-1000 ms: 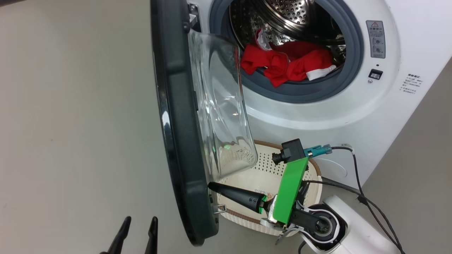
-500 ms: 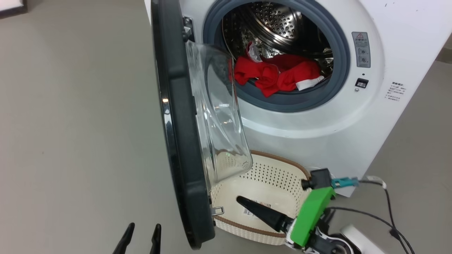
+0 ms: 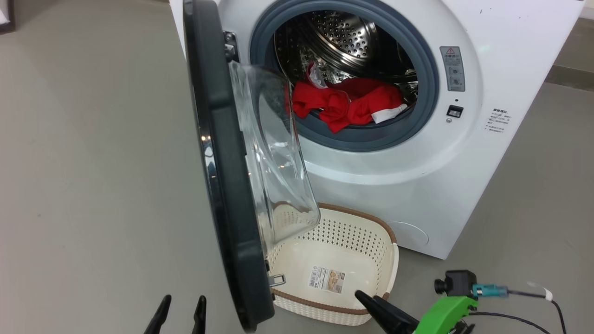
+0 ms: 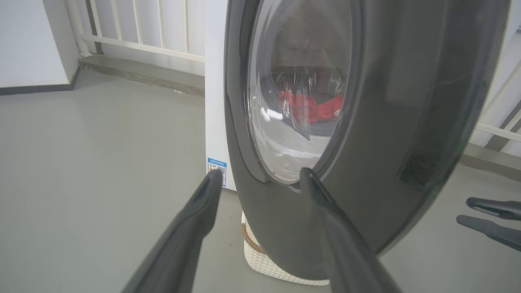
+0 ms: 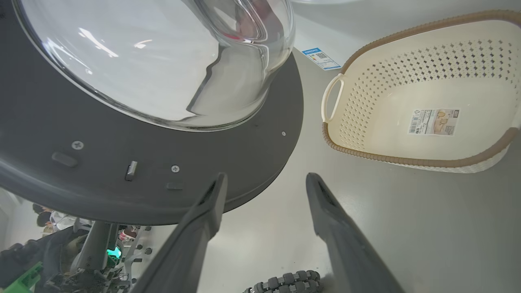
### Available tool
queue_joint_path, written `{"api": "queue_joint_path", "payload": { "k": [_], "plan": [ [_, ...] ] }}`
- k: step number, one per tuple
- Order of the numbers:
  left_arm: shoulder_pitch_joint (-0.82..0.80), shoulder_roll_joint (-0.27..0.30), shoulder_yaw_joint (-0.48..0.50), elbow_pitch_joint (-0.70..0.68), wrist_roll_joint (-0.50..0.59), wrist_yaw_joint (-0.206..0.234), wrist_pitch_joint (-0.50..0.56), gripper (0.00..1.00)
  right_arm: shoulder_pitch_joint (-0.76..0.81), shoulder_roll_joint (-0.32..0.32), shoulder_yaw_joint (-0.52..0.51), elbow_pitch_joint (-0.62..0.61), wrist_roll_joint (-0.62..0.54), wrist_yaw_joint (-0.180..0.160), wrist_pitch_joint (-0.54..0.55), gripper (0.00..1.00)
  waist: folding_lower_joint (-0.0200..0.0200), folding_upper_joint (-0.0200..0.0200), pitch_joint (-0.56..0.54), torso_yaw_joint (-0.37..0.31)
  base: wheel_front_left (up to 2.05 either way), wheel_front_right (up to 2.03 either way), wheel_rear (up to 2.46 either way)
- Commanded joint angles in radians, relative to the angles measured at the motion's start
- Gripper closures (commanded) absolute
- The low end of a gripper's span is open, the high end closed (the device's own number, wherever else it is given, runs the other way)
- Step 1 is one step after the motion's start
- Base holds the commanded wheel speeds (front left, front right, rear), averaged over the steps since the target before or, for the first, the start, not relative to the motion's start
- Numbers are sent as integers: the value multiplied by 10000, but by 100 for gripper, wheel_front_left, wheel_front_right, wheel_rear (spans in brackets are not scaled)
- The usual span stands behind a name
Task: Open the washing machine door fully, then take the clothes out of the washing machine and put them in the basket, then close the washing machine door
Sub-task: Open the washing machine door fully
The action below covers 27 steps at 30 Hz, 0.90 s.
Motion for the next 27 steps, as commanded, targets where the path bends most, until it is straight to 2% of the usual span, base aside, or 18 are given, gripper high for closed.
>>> {"api": "queue_joint_path", "payload": {
  "k": [1, 9, 12, 20, 27],
  "plan": [
    [-53, 72, 352, -241, 26, -47, -122, 0, -52, -97, 178, -145, -138, 77, -264, 0, 0, 0, -19, -35, 0, 0, 0],
    [69, 72, 402, -239, 2, 2, -122, 0, 59, -403, 763, 562, -1042, 77, -2743, 0, 0, 0, -122, -171, 0, 0, 0],
    [104, 72, 421, -250, -14, 19, -122, 0, -50, -610, 897, 821, -2112, 77, -3145, 0, 0, 0, -138, -226, 0, 0, 0],
    [84, 72, 403, -242, -55, 44, -122, 0, 801, 101, -1917, 318, -6150, 77, -3181, 0, 0, 0, -97, -291, 0, 0, 0],
    [41, 72, 395, -220, -44, 44, -122, 0, 1753, 971, -4118, -1190, -9651, 77, -3183, 0, 0, 0, -116, -247, 0, 0, 0]
  ]
}}
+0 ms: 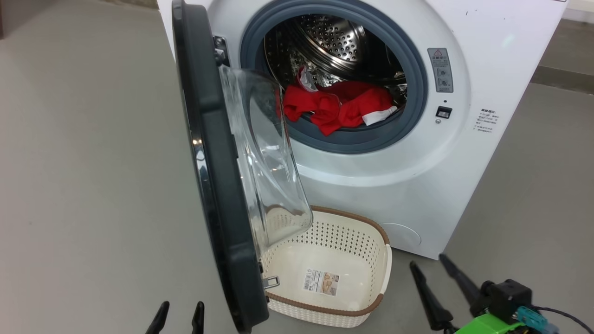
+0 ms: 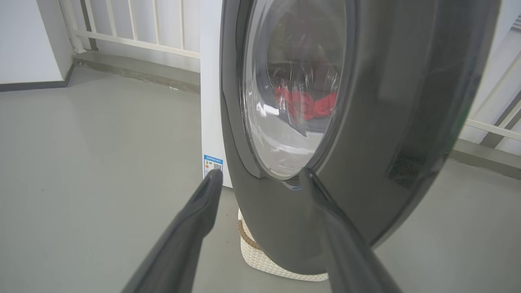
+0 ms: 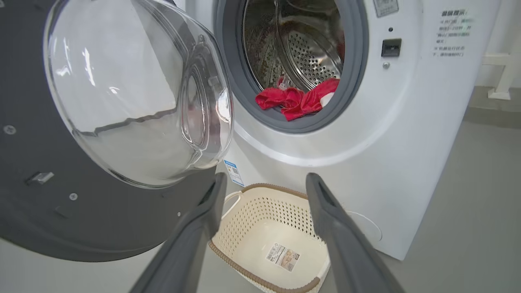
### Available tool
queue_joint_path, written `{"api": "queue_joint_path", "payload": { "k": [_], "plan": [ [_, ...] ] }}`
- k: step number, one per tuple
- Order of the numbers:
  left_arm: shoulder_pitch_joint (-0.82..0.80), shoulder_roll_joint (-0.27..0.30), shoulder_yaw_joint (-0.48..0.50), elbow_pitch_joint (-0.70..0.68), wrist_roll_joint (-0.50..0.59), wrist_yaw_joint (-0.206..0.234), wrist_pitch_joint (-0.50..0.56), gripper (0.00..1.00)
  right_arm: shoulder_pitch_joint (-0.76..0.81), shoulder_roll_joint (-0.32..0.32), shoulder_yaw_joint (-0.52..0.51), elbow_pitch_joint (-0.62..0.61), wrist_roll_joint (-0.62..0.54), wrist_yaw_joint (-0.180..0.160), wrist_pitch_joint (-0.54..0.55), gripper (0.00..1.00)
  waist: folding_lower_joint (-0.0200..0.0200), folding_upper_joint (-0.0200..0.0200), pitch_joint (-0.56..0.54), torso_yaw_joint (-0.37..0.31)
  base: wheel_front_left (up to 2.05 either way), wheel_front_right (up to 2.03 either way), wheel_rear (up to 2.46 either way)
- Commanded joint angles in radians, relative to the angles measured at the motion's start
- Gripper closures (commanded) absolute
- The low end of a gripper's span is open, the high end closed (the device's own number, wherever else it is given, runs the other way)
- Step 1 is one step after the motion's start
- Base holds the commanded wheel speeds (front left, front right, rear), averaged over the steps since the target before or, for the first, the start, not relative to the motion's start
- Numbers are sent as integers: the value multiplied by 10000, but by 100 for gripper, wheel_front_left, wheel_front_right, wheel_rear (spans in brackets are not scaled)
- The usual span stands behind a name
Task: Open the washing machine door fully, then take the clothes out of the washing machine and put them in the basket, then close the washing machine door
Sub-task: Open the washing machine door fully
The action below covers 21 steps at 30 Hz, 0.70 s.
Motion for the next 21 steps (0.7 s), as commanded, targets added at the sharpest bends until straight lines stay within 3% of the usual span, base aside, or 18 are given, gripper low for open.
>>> {"api": "queue_joint_path", "payload": {
  "k": [1, 8, 21],
  "plan": [
    [-160, 62, 316, -221, -6, 25, -122, 0, 149, 188, -416, -775, -883, 75, -119, 0, 0, 0, -21, 29, 0, 0, 0],
    [-109, 62, 261, -248, 18, 26, -122, 0, 911, 705, -1253, -1494, -2049, 75, -119, 0, 0, 0, -97, 77, 0, 0, 0],
    [-53, 62, 203, -284, 171, 68, -122, 0, 1111, 901, -1395, -1380, -2120, 75, -120, 0, 0, 0, -175, 65, 0, 0, 0]
  ]
}}
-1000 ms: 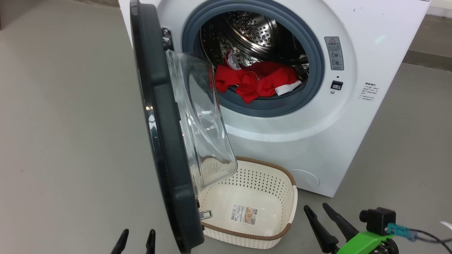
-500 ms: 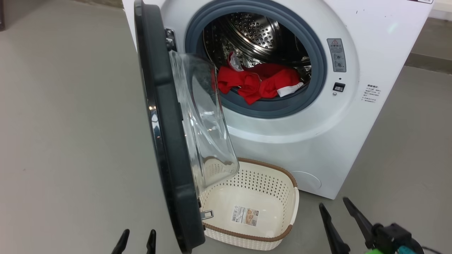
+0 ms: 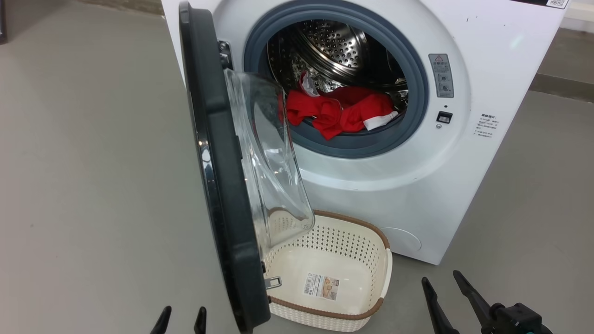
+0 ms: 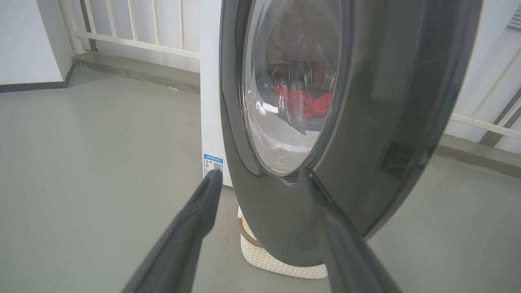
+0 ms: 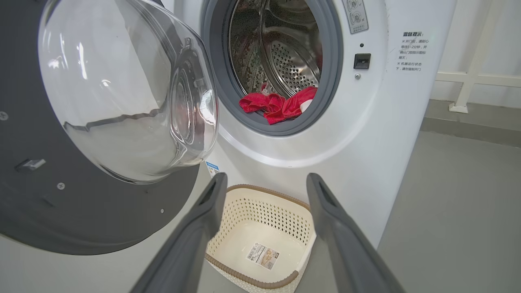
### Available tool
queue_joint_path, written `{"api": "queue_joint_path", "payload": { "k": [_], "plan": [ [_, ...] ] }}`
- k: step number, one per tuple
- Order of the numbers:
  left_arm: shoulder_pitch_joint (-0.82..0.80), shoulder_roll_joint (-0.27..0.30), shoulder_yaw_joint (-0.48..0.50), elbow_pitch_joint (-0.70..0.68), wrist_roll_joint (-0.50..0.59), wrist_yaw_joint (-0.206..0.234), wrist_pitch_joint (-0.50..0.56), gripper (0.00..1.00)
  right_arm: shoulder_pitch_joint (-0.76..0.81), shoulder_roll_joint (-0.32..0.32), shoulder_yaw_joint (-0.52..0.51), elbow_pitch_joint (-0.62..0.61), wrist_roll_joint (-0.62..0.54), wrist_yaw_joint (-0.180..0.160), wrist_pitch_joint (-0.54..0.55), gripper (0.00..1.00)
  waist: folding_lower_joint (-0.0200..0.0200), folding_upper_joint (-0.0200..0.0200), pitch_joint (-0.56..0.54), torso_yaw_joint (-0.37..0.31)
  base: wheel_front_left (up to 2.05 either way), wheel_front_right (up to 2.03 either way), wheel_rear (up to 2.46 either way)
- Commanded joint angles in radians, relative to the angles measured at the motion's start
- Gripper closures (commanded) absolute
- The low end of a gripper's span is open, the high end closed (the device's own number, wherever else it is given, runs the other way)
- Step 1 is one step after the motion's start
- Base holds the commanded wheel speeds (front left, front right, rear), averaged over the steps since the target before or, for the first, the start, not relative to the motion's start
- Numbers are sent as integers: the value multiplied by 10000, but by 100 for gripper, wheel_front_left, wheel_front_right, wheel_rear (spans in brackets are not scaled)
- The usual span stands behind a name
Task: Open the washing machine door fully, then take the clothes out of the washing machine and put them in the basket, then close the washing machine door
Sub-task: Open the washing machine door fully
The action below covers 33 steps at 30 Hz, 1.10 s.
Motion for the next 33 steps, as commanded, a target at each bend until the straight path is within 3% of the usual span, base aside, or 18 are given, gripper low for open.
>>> {"api": "queue_joint_path", "payload": {
  "k": [1, 2, 3, 4, 9, 14, 17, 20, 26, 28, 33],
  "plan": [
    [-199, 54, 276, -265, 159, 107, -122, 0, -225, -36, 222, -267, -116, 73, -93, 0, 0, 0, -14, 7, 0, 0, 0],
    [-201, 54, 283, -244, 183, 170, -122, 21, -219, -34, 224, -274, -118, 73, -93, 0, 0, 0, -23, 10, 0, 0, 0],
    [-207, 54, 296, -231, 176, 238, -122, 73, -212, -32, 224, -281, -120, 73, -93, 0, 0, 0, -32, 15, 0, 0, 0],
    [-219, 54, 305, -237, 161, 283, -122, 100, -204, -31, 221, -287, -121, 73, -93, 0, 0, 0, -42, 20, 0, 0, 0],
    [-429, 54, 575, -1027, 382, 503, -122, 100, -151, -26, 237, -246, -60, 73, -93, 0, 0, 0, -103, 26, 0, 0, 0],
    [-954, 54, 781, -3454, 369, 742, -122, 100, -127, -24, 239, -220, -33, 73, -93, 0, 0, 0, -91, 29, 0, 0, 0],
    [-1235, 54, 349, -4986, 609, 653, -122, 100, -143, -24, 222, -229, -62, 73, -93, 0, 0, 0, -57, 30, 0, 0, 0],
    [-1258, 54, -698, -5537, 748, 414, -122, 100, -165, -23, 182, -254, -85, 73, -93, 0, 0, 0, -34, 8, 0, 0, 0],
    [-850, 54, -2668, -4575, 158, 167, -122, 100, -234, -23, 182, -234, -61, 73, -93, 0, 0, 0, 34, -138, 0, 0, 0],
    [-797, 54, -2895, -4241, 71, 122, -122, 100, -248, -23, 170, -233, -57, 73, -93, 0, 0, 0, 59, -164, 0, 0, 0],
    [-942, 54, -3283, -1893, -293, -59, -122, 100, -351, -23, 175, -182, -77, 73, -93, 0, 0, 0, 224, -265, 0, 0, 0]
  ]
}}
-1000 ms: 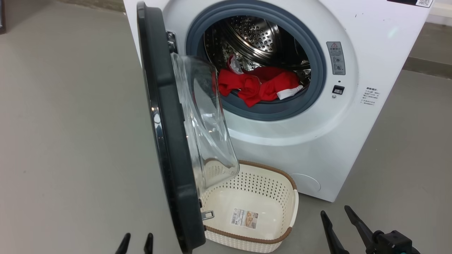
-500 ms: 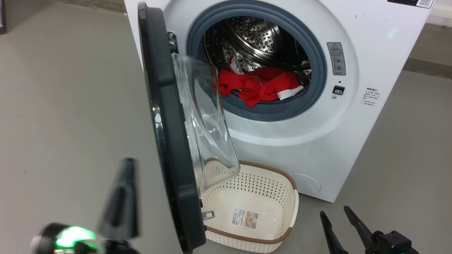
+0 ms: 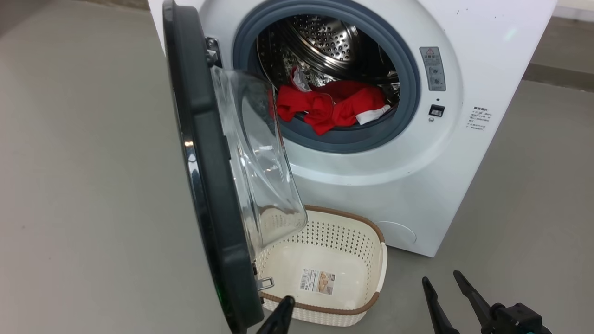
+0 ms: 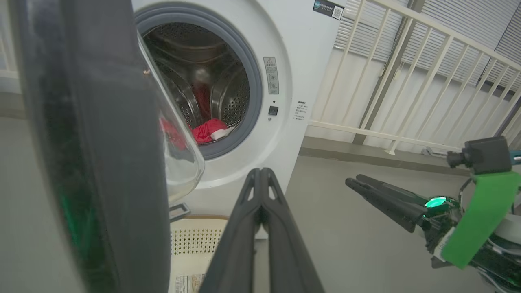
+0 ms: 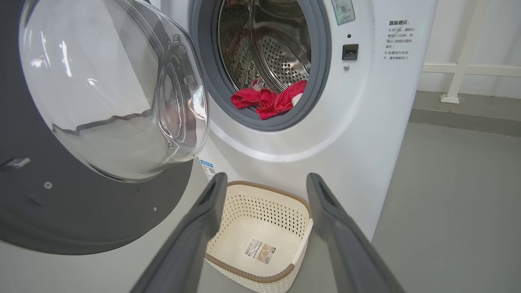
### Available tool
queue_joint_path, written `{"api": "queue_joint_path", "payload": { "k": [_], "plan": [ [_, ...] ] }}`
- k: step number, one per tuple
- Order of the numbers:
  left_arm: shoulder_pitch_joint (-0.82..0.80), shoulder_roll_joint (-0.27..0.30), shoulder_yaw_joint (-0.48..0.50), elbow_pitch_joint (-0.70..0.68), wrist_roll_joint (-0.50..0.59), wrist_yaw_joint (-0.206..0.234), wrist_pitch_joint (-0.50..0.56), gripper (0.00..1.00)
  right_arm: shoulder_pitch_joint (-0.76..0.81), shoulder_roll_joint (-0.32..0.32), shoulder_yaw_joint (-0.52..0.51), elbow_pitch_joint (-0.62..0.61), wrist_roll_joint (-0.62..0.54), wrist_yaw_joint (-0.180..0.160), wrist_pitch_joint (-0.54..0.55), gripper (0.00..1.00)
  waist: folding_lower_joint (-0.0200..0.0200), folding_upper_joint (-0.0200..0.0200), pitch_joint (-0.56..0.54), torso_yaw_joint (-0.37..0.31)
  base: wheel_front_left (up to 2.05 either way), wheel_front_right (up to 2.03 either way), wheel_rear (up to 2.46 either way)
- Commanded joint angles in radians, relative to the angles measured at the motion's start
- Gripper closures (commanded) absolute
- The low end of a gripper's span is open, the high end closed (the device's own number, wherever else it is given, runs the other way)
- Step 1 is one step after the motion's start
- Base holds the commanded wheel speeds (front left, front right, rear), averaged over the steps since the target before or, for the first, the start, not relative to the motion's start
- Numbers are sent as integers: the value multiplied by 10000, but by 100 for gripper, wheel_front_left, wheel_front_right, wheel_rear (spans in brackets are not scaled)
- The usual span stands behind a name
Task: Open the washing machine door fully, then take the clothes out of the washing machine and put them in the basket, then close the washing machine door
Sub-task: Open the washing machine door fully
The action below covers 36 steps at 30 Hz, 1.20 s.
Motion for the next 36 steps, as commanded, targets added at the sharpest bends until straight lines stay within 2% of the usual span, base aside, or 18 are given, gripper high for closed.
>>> {"api": "queue_joint_path", "payload": {
  "k": [1, 8, 15, 22, 30, 36],
  "plan": [
    [-433, -5, 356, -158, -76, -49, -53, 100, -372, -92, 226, -203, -88, 73, -93, 0, 0, -1, 48, -8, 0, 0, 0],
    [-887, -5, 877, 431, -511, -41, -53, 100, -525, -91, 204, -207, -153, 73, -93, 0, 0, -1, 222, 66, 0, 0, 0],
    [-904, -5, 1617, 560, -676, 283, -53, 100, -597, -91, 192, -195, -145, 73, -93, 0, 0, -1, 242, 159, 0, 0, 0],
    [-552, -5, 2838, 277, -468, 472, -53, 100, -616, -91, 263, -189, -100, 73, -93, 0, 0, -1, 286, 214, 0, 0, 0],
    [-499, -5, 4663, 283, -228, 708, -53, 100, -664, -91, 195, -183, -210, 73, -93, 0, 0, -1, 428, 247, 0, 0, 0],
    [-824, -5, 5985, 660, 26, 634, -53, 100, -749, -91, 226, -194, -284, 73, -93, 0, 0, -1, 530, 137, 0, 0, 0]
  ]
}}
